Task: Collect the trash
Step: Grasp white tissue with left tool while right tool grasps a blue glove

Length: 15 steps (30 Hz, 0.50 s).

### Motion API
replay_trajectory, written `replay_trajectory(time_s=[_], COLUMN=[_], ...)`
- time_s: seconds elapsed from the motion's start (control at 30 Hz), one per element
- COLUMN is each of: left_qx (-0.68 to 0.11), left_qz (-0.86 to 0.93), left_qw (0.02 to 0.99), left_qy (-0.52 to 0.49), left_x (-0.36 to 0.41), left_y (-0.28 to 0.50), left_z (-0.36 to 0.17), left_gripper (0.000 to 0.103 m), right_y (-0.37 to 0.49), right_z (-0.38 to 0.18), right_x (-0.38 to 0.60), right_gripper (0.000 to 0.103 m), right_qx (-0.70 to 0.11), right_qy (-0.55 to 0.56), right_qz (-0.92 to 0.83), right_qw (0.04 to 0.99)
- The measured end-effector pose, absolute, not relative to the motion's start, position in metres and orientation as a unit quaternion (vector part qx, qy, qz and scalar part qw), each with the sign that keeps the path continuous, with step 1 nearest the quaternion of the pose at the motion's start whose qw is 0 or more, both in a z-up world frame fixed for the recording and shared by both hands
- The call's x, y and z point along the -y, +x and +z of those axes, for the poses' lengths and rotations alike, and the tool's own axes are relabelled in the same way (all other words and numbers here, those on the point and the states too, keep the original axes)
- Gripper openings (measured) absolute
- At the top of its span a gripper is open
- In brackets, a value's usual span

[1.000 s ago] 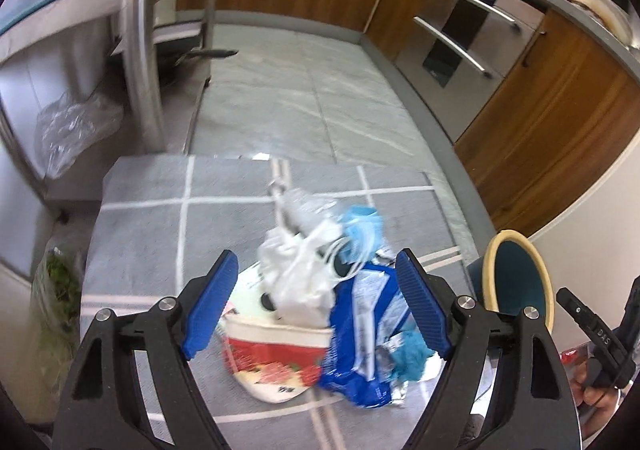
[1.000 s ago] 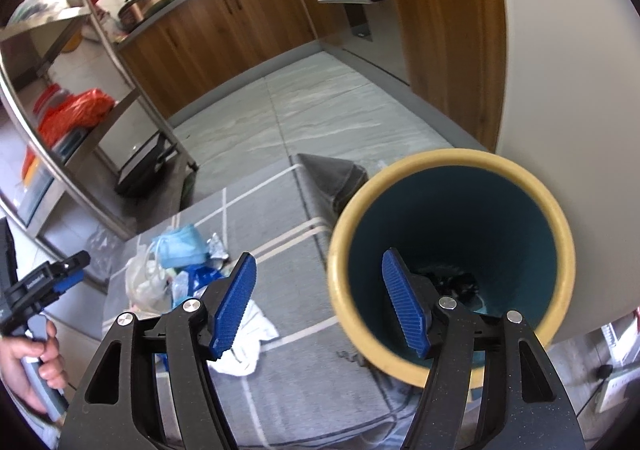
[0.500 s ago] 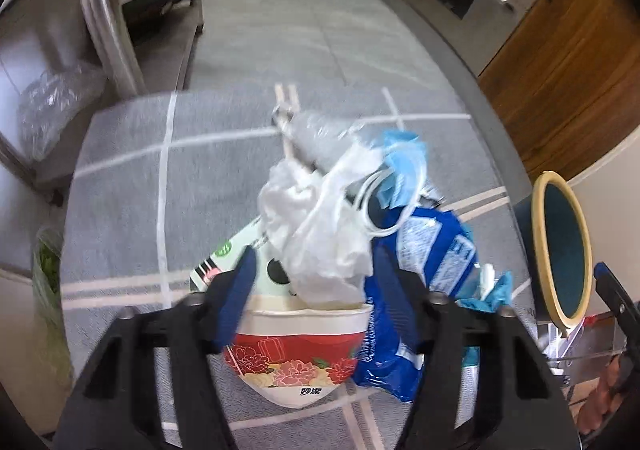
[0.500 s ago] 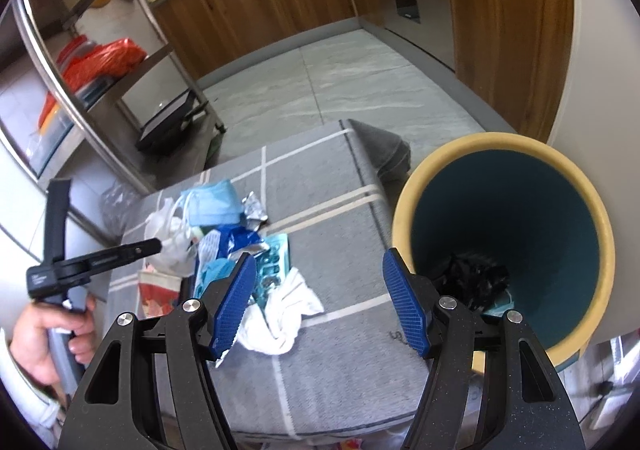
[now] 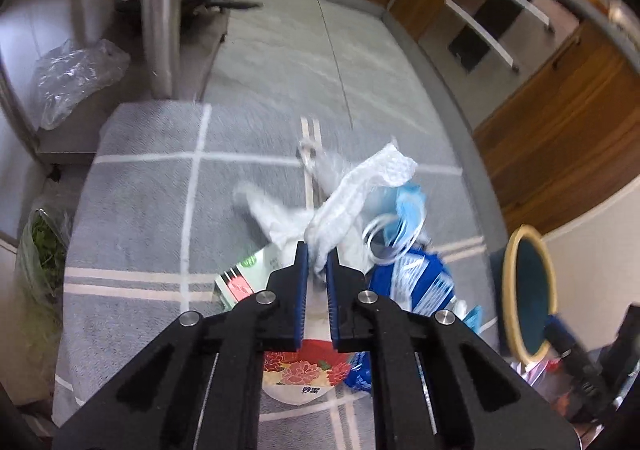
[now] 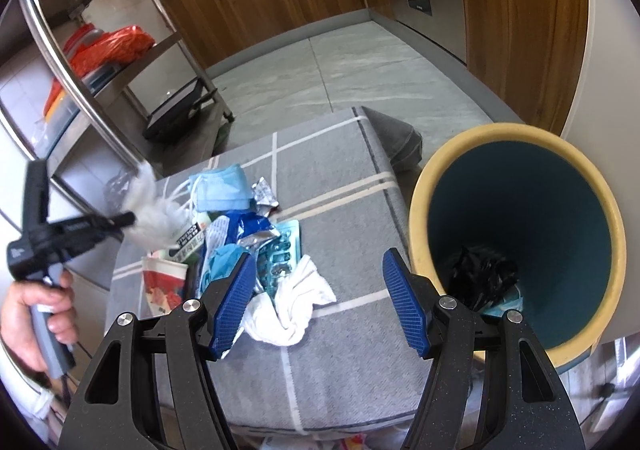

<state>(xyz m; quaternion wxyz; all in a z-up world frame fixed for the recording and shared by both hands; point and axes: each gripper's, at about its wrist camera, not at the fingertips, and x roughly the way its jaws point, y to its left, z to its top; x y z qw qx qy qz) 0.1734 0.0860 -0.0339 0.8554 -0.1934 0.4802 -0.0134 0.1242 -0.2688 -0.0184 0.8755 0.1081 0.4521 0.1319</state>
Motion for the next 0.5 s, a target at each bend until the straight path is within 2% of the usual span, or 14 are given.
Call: replay_trajectory(time_s=[0.5], left_qx=[-0.377], left_qz=[0.036], left_qw=[0.893], left_qy=[-0.243], left_x=[-0.116], left_y=[0.152], left_z=[0.014], left_gripper=[0.008], right_y=[0.125], right_z=[-0.038], right_x=[0.216], right_gripper=[0.067], right_qx=[-0.481], right_qy=[0.112], right_qz=[0.213], right_qw=[0.843])
